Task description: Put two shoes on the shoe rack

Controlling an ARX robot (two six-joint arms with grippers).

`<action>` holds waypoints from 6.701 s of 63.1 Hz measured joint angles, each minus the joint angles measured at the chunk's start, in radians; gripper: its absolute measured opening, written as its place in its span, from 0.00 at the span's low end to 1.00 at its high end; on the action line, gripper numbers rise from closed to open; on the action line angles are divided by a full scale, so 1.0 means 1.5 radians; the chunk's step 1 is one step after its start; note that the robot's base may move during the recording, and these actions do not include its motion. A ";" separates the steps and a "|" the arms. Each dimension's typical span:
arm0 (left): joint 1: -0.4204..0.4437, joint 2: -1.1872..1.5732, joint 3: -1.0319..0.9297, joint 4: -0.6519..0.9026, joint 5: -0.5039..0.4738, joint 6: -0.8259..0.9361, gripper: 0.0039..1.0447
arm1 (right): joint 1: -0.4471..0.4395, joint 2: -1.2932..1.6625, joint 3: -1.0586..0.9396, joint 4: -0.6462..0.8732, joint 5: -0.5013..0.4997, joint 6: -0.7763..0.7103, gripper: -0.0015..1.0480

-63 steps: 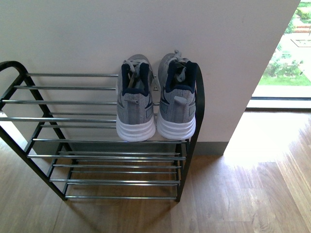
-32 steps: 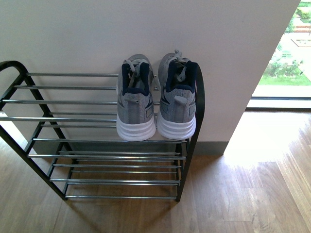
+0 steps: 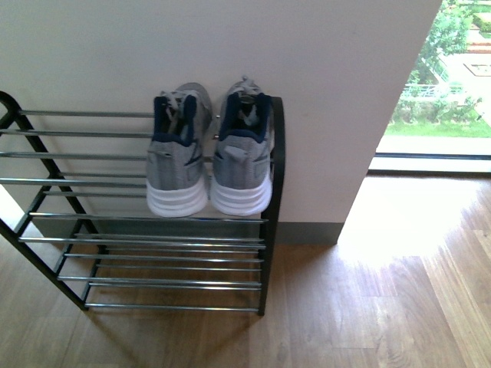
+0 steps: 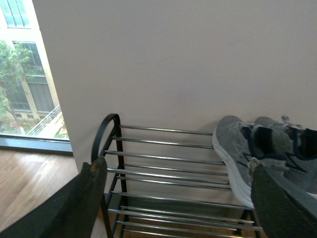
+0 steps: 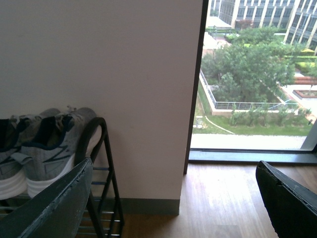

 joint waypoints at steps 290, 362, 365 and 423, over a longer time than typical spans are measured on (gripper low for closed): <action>0.000 0.000 0.000 0.000 0.000 0.002 0.91 | 0.000 -0.001 0.000 -0.001 0.002 0.003 0.91; 0.000 0.000 0.000 0.000 0.000 0.002 0.91 | 0.000 -0.001 0.000 -0.002 0.002 0.003 0.91; 0.000 0.000 0.000 0.000 0.000 0.002 0.91 | 0.000 -0.001 0.000 -0.002 0.002 0.003 0.91; -0.178 0.321 0.107 -0.160 -0.353 -0.421 0.91 | 0.000 0.000 0.000 -0.002 0.004 0.003 0.91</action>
